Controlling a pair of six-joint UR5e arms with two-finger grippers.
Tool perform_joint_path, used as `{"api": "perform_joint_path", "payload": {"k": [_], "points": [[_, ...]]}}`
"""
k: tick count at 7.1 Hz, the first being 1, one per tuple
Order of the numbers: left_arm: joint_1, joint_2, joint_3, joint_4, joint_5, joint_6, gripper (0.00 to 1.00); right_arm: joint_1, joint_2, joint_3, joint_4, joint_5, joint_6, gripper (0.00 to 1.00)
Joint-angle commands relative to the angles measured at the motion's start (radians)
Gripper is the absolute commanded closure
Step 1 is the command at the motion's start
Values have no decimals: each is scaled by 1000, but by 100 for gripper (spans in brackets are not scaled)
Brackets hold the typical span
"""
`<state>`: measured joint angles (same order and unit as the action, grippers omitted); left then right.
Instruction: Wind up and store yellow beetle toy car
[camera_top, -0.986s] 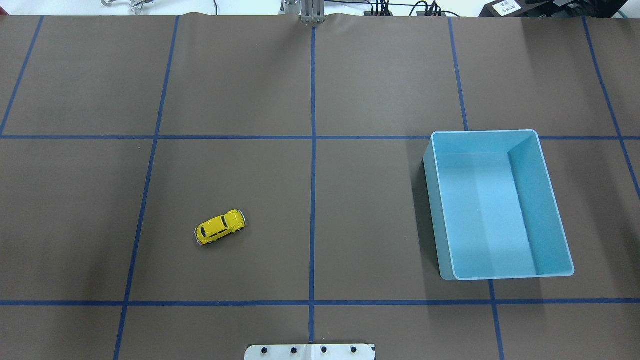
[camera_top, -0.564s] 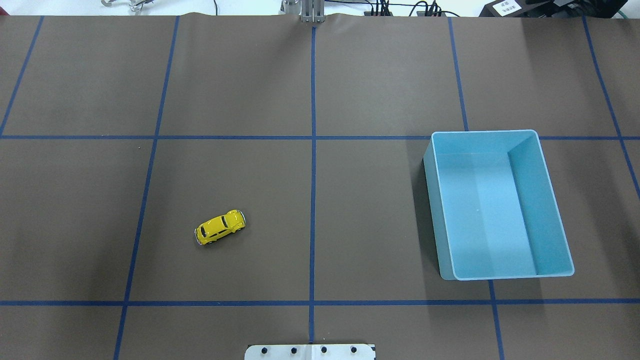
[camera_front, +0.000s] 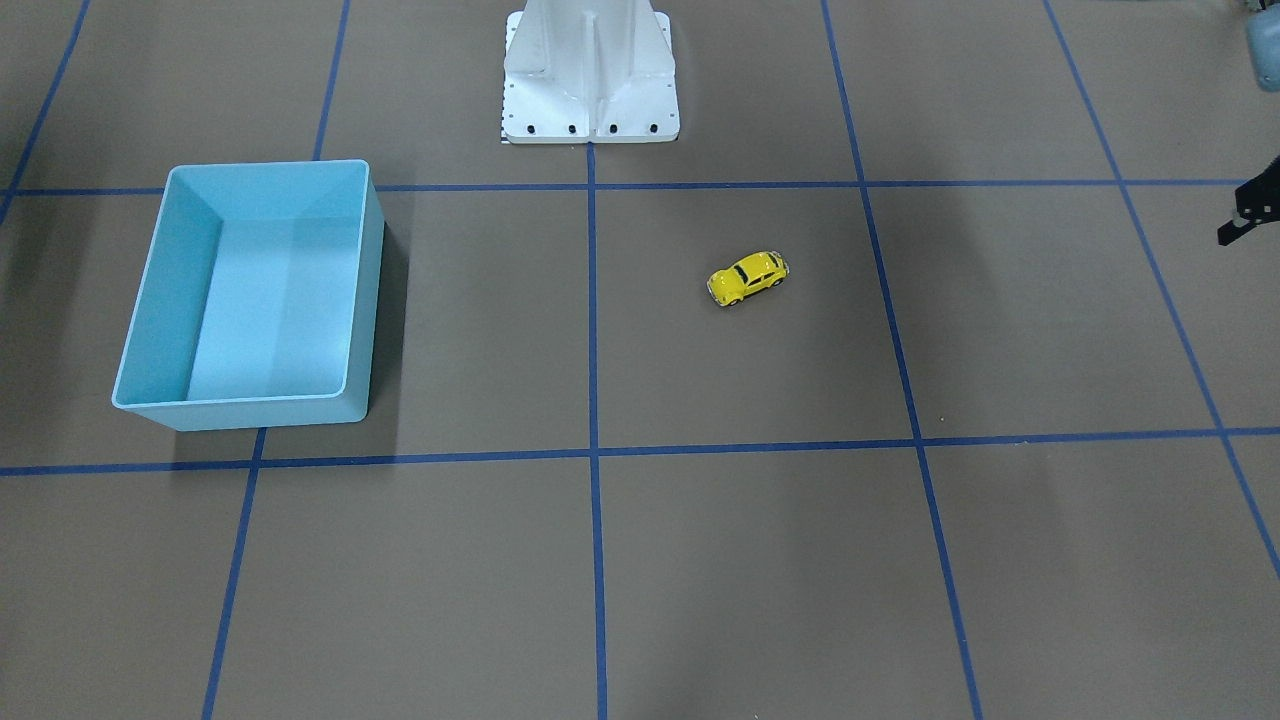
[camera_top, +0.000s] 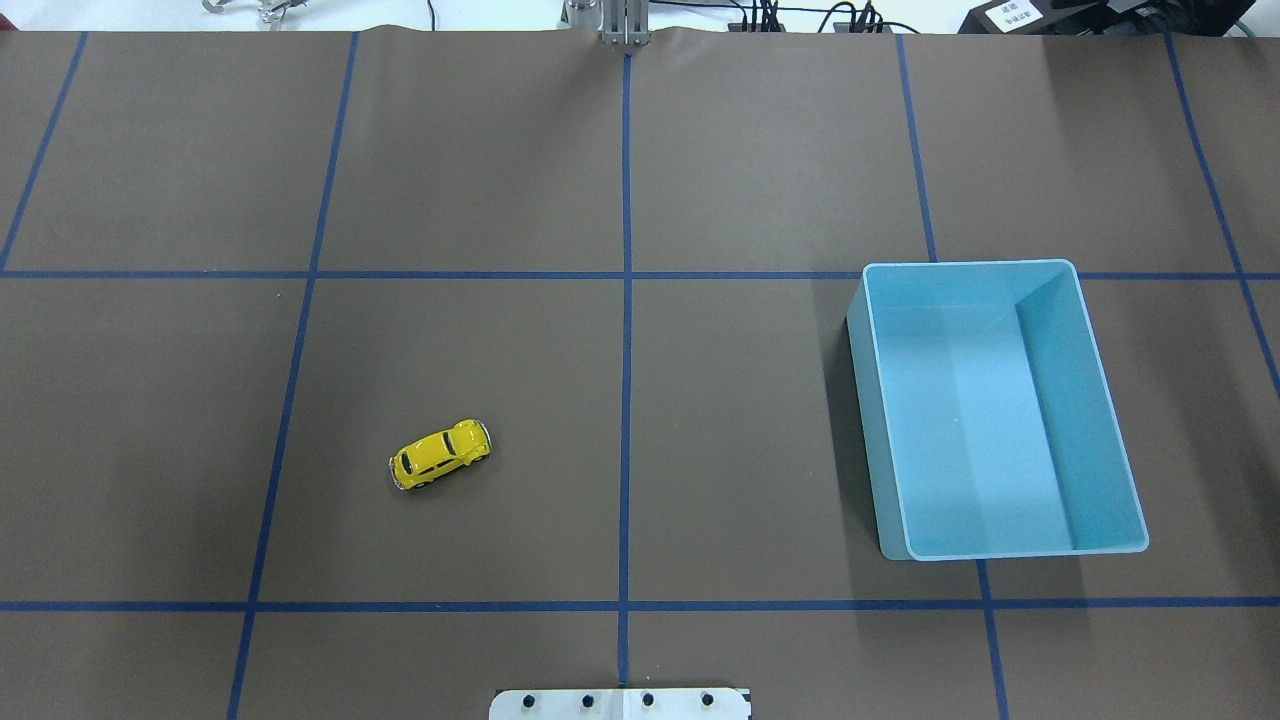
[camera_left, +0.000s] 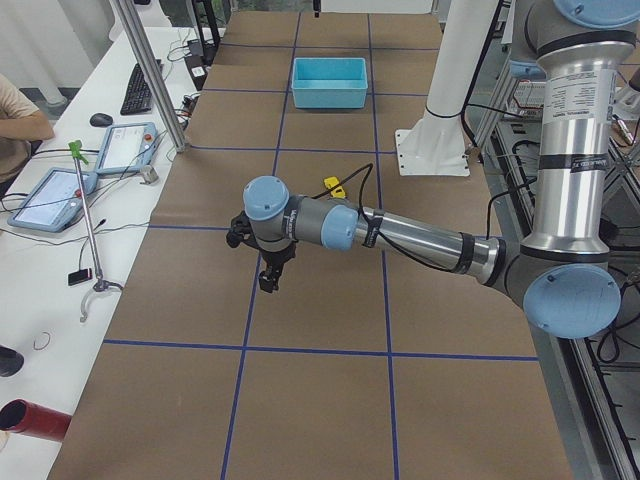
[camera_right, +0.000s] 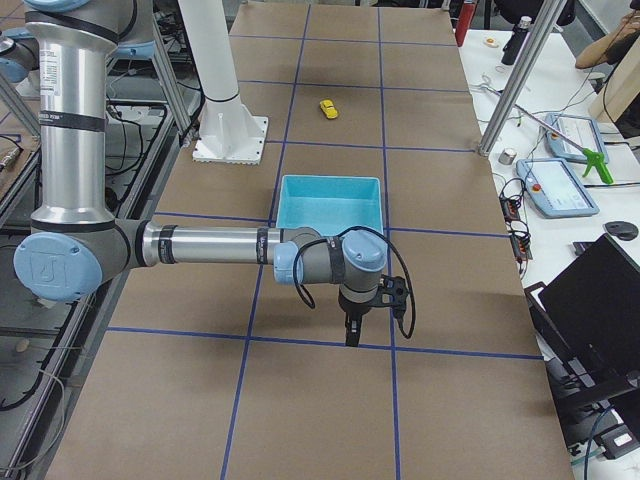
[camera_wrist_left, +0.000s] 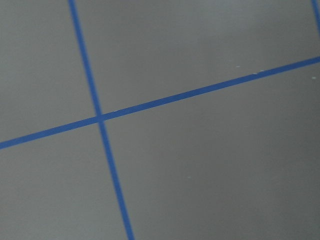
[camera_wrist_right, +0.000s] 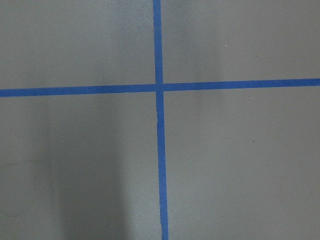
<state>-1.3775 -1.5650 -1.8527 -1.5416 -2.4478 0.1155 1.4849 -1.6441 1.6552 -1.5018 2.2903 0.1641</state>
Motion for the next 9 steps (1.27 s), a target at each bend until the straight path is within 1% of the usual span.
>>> {"api": "perform_joint_path", "payload": {"k": [1, 2, 4, 5, 6, 7, 8, 9], "points": [[192, -76, -63, 4, 39, 0, 0, 0, 0, -2, 0, 0, 0, 0], [281, -140, -75, 6, 102, 0, 0, 0, 0, 0, 0, 0, 0, 0], [487, -290, -91, 66, 205, 0, 0, 0, 0, 0, 0, 0, 0, 0], [593, -346, -94, 78, 261, -2, 0, 0, 0, 0, 0, 0, 0, 0], [673, -418, -86, 146, 271, 0, 0, 0, 0, 0, 0, 1, 0, 0], [707, -479, -45, 228, 277, 9, 0, 0, 0, 0, 0, 1, 2, 0], [718, -569, 20, 236, 353, 13, 0, 0, 0, -2, 0, 1, 2, 0], [754, -607, 54, 251, 447, 13, 0, 0, 0, -2, 0, 3, 0, 0]]}}
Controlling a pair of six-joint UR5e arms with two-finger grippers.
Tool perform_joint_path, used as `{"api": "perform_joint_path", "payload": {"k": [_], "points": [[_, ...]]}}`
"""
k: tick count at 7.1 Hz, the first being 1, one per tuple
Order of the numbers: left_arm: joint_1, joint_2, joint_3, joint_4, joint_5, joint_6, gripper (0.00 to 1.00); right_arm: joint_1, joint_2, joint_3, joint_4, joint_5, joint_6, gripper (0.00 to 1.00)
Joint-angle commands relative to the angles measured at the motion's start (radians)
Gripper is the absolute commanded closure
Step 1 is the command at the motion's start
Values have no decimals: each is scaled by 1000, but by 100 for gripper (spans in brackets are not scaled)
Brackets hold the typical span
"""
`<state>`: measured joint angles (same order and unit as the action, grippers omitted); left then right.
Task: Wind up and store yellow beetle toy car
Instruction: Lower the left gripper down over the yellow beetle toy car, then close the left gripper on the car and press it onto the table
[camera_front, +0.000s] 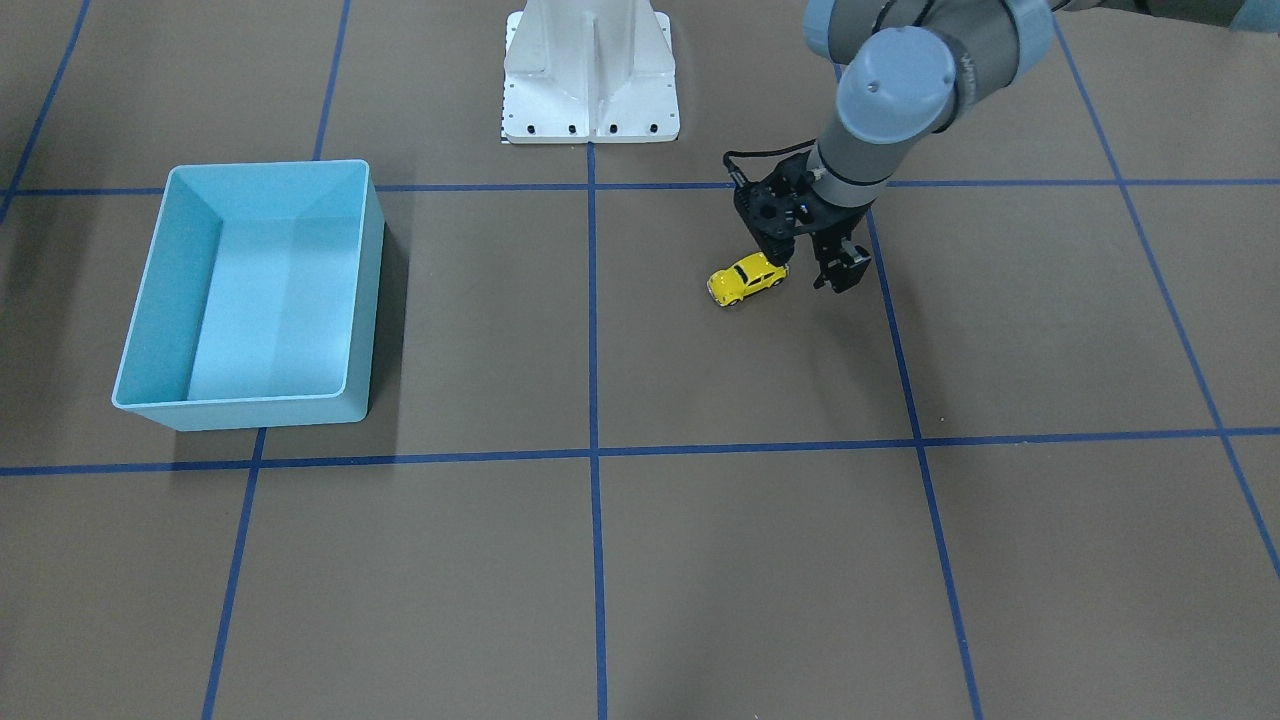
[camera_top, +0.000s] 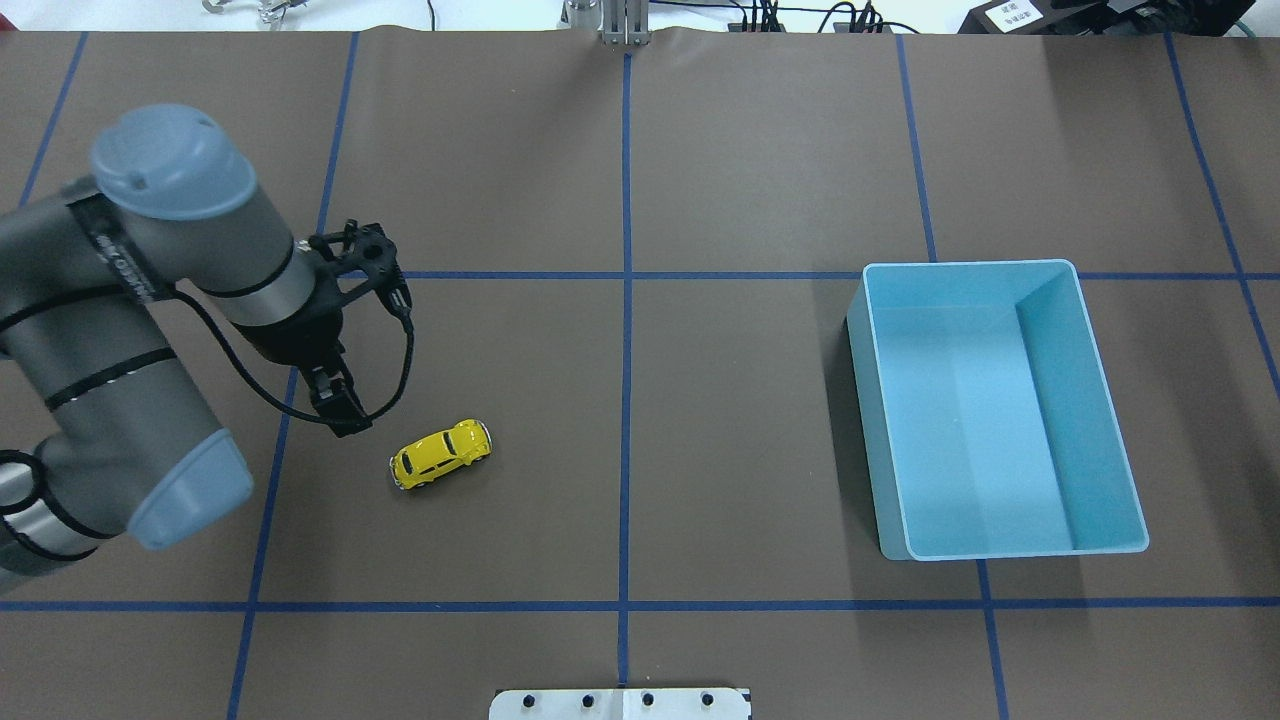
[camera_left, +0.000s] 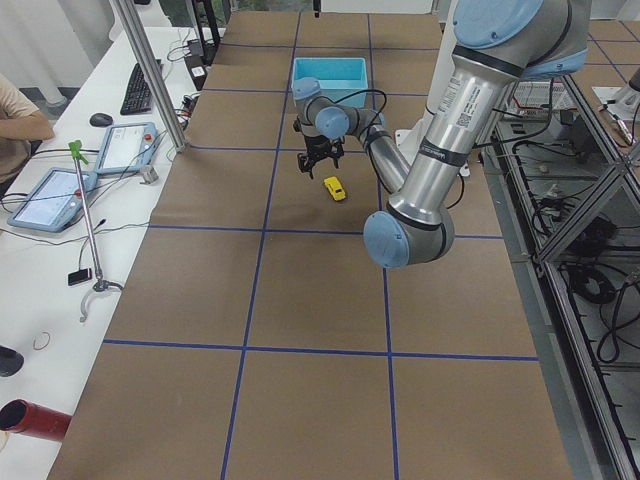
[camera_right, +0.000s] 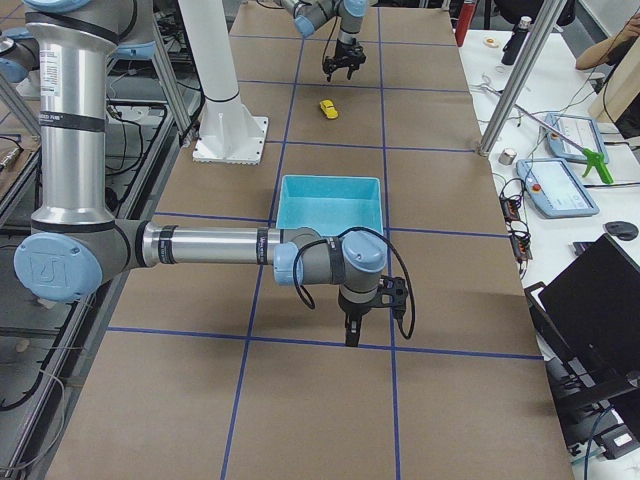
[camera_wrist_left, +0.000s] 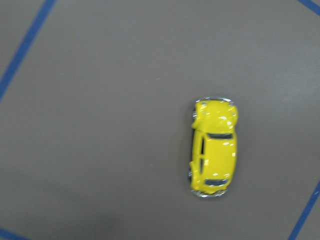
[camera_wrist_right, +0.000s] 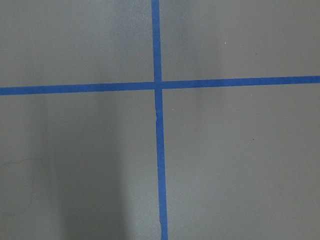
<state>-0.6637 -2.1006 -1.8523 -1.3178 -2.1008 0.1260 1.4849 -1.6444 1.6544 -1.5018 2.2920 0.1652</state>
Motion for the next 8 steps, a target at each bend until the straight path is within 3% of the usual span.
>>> {"api": "perform_joint_path", "payload": {"k": [1, 4, 8], "points": [[58, -132, 105, 101, 135, 4, 0, 0, 0, -1, 0, 1, 0, 0], [131, -266, 247, 290, 266, 93, 0, 0, 0, -1, 0, 1, 0, 0], [167, -283, 315, 298, 235, 23, 0, 0, 0, -1, 0, 1, 0, 0]]}}
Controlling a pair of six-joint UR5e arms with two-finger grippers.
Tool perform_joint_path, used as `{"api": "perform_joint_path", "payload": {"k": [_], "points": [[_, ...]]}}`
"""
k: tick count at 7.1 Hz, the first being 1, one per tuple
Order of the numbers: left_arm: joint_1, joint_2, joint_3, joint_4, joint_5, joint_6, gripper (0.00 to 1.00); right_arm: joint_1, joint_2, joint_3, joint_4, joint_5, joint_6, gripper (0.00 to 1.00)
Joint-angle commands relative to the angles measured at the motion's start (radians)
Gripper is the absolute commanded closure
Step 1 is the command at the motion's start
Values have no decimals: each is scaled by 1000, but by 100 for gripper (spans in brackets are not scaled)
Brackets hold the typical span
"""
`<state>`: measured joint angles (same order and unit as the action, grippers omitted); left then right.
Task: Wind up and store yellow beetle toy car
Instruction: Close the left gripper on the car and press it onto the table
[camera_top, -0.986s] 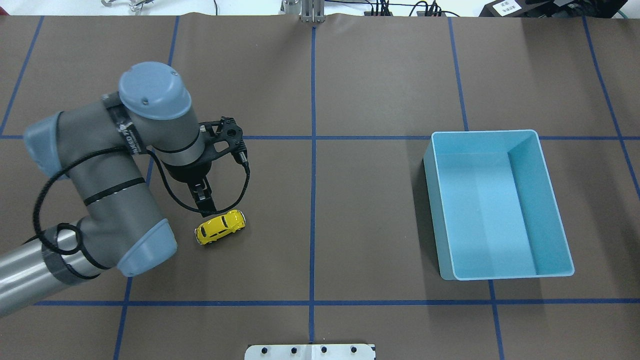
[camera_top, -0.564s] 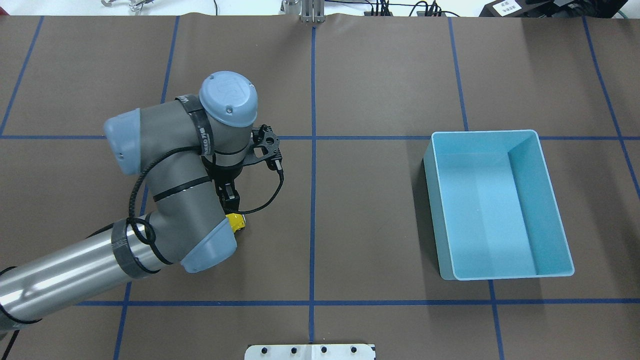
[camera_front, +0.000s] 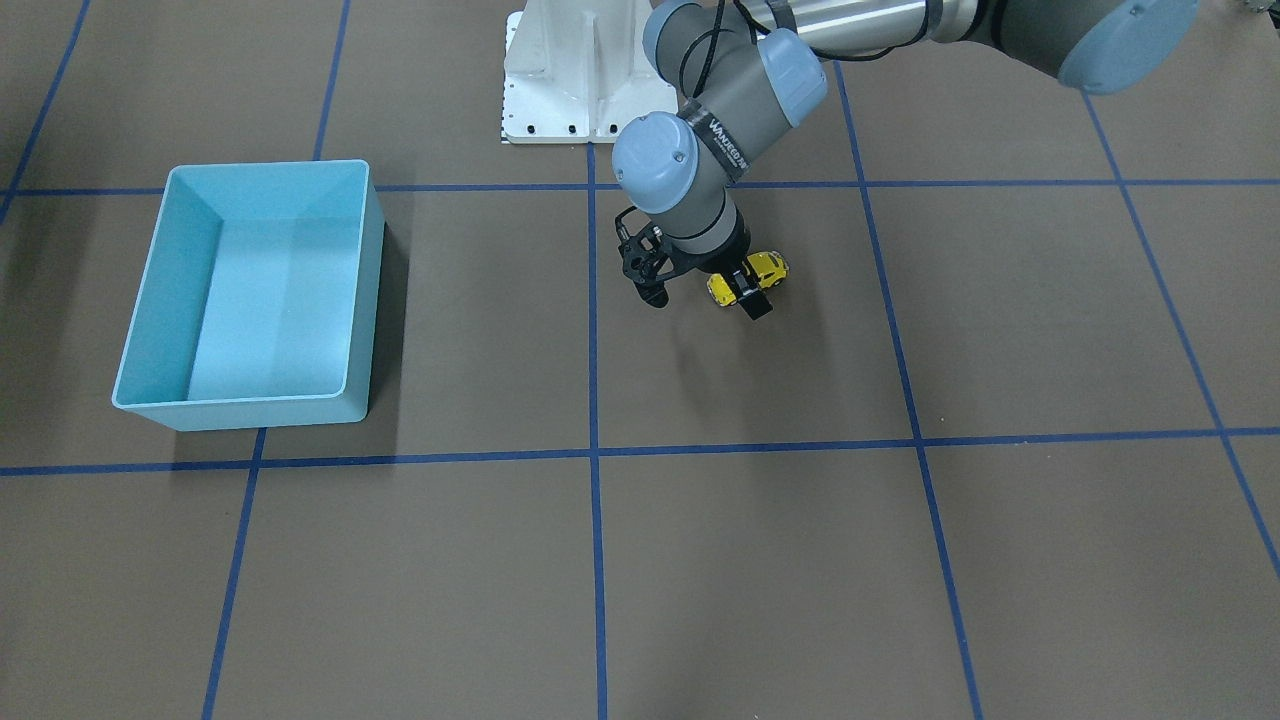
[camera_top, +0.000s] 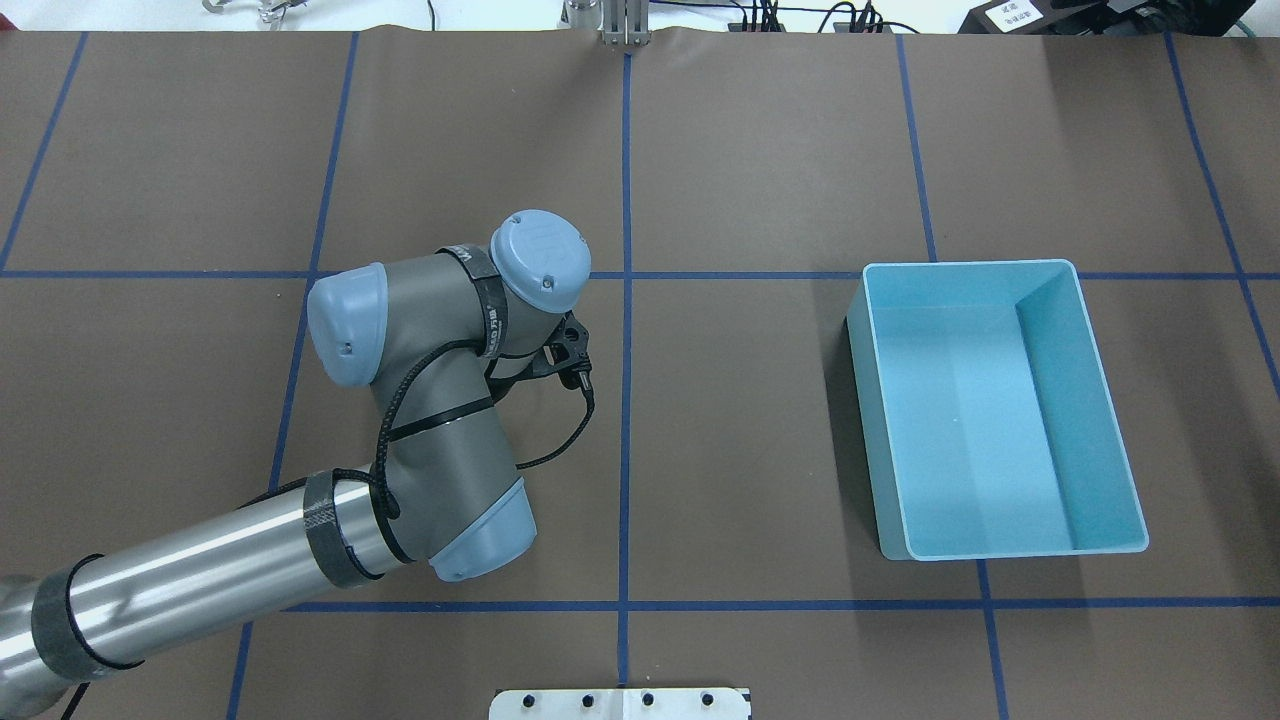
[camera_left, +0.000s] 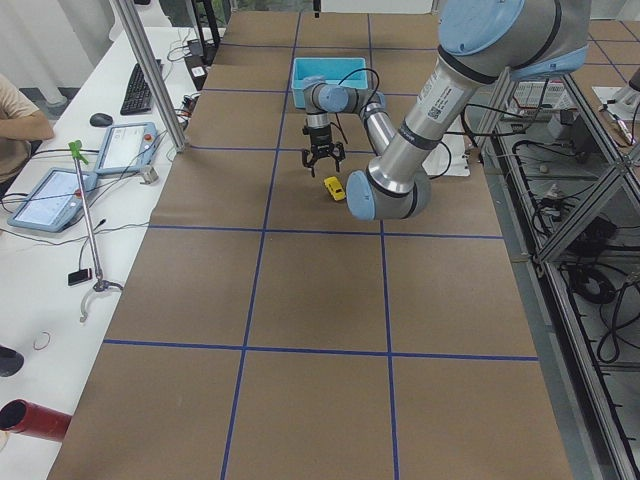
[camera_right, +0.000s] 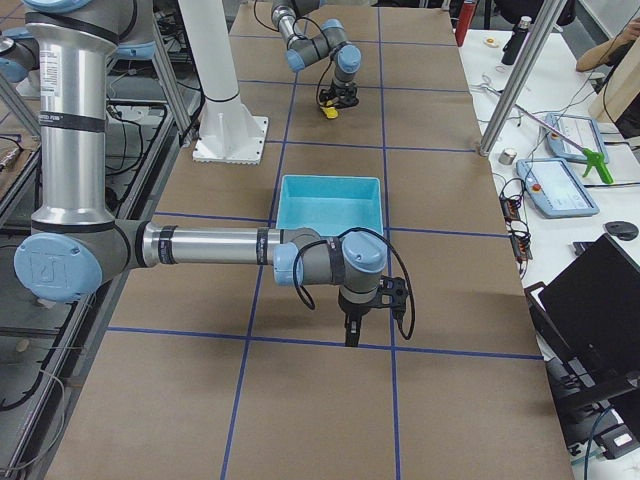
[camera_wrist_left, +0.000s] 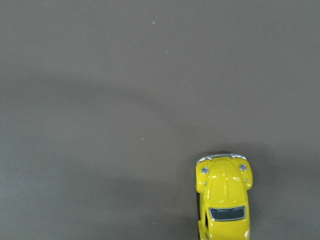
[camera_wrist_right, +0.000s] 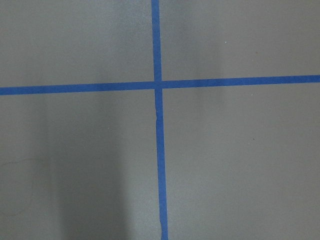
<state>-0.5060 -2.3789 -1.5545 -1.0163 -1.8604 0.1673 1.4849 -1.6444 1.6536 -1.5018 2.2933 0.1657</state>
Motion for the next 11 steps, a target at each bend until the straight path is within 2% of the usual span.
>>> {"api": "perform_joint_path", "payload": {"k": [1, 3, 8, 11], "points": [[36, -6, 22, -11, -9, -43, 0, 0, 0, 0, 0, 0, 0, 0], [50, -13, 57, -47, -11, -48, 0, 0, 0, 0, -2, 0, 0, 0], [49, -8, 63, -62, 0, -43, 2, 0, 2, -8, 0, -3, 2, 0], [49, -5, 80, -64, 0, -43, 11, 0, 2, -11, 0, -3, 3, 0]]}}
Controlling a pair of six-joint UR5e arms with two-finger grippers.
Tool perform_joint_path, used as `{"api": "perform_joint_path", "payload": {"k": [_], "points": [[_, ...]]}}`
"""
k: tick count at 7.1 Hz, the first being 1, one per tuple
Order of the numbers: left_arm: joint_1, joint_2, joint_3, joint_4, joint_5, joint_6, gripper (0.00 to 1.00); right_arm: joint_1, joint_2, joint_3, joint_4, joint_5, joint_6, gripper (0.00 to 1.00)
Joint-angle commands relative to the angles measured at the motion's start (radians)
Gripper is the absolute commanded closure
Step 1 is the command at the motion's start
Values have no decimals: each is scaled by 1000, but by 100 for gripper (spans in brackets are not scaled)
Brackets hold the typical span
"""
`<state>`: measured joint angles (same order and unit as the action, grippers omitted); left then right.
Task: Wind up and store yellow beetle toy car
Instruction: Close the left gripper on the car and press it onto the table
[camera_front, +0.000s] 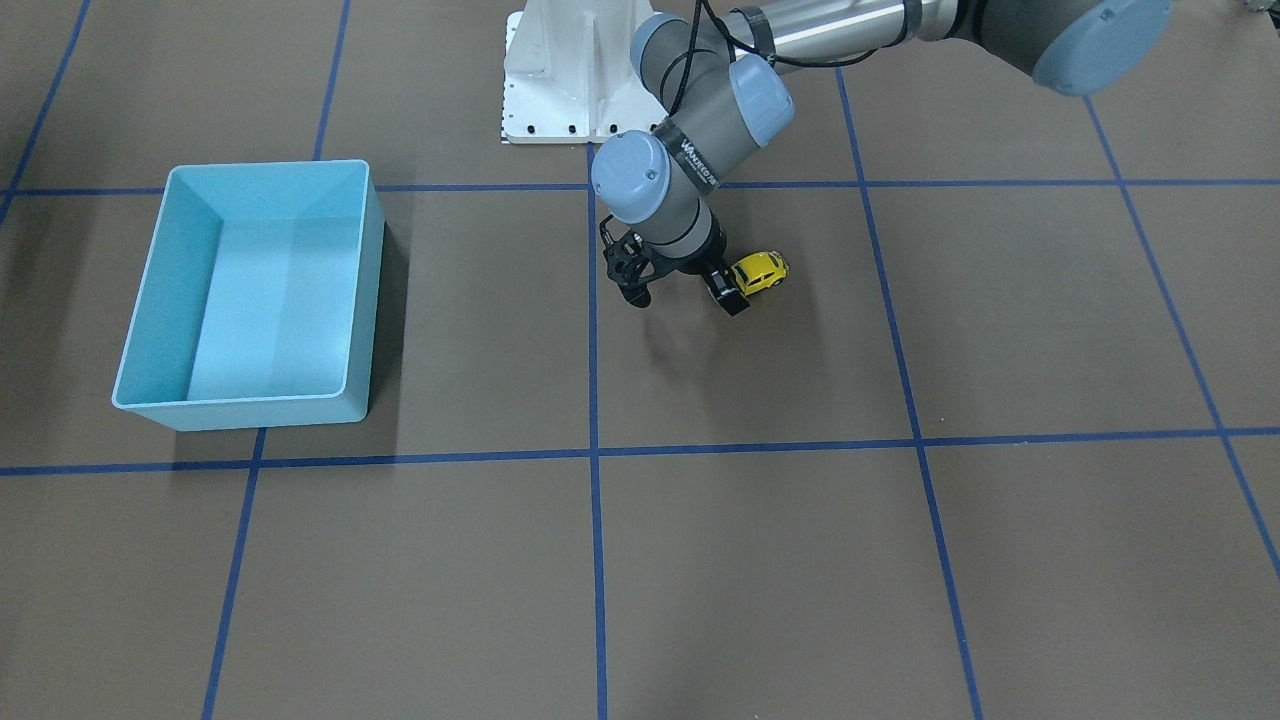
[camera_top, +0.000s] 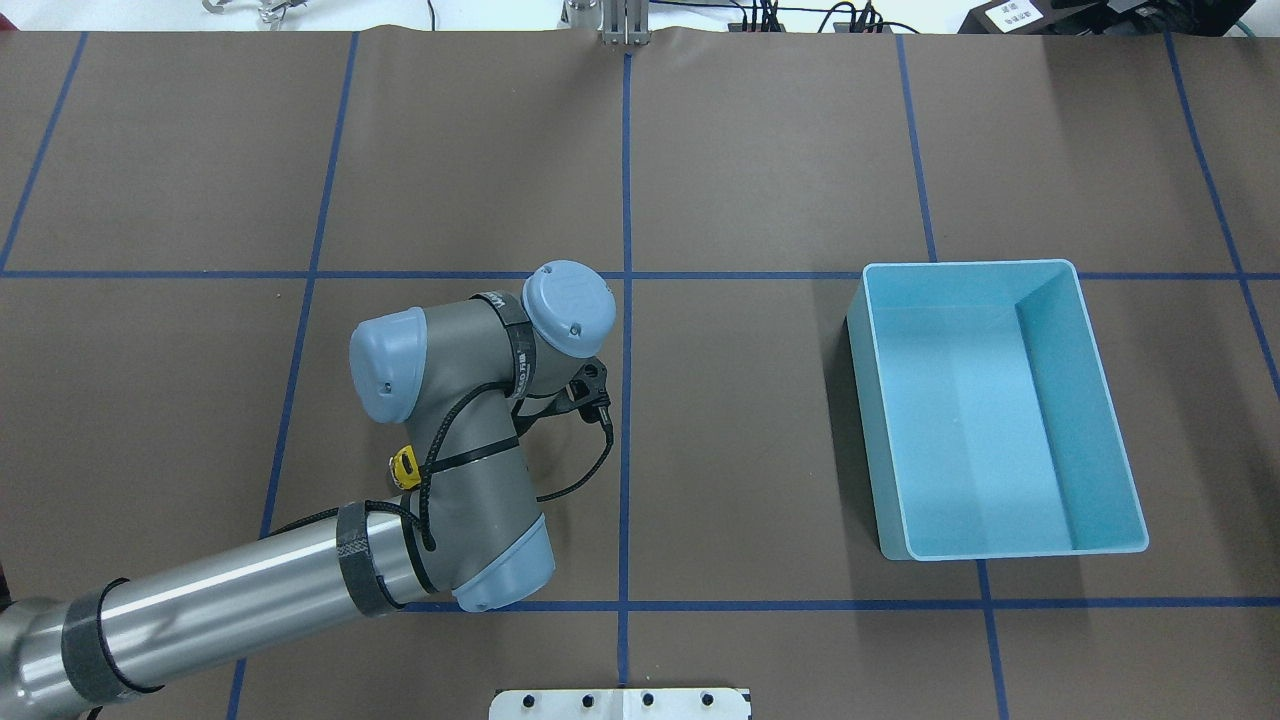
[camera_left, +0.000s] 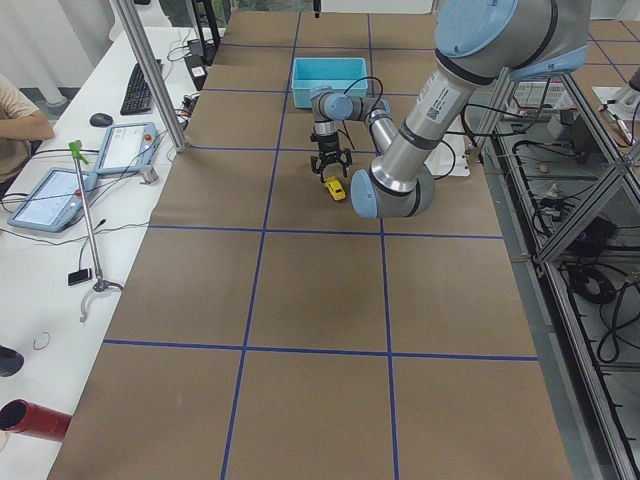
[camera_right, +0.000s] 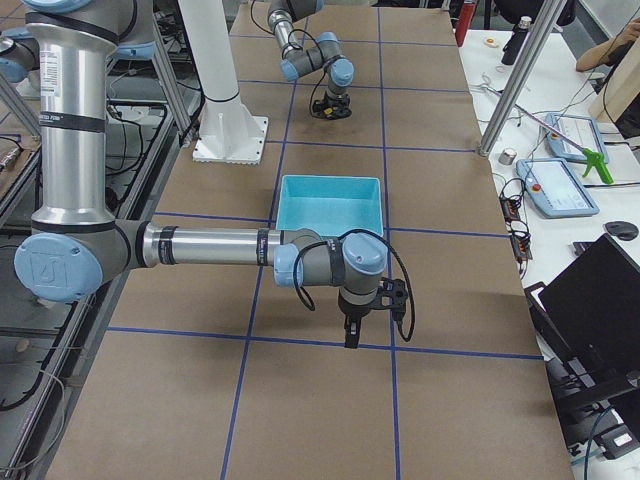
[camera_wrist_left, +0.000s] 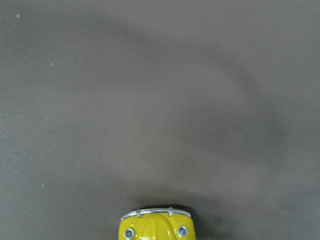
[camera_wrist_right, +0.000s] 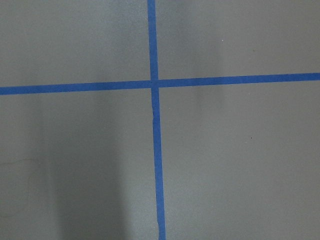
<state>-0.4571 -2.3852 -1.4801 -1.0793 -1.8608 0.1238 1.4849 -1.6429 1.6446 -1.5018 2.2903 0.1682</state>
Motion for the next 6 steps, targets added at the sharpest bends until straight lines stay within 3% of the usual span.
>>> {"api": "perform_joint_path", "payload": {"k": [1, 2, 4, 6], "points": [[-2, 1, 9, -1, 0, -1, 25, 0, 0, -2, 0, 0, 1, 0], [-2, 1, 9, 2, 0, -6, 56, 0, 0, -3, 0, 0, 1, 0], [-6, 1, 9, 4, -1, 17, 73, 0, 0, -3, 0, 0, 1, 0], [-37, 15, -57, 1, -5, 16, 78, 0, 0, -3, 0, 0, 1, 0]]}}
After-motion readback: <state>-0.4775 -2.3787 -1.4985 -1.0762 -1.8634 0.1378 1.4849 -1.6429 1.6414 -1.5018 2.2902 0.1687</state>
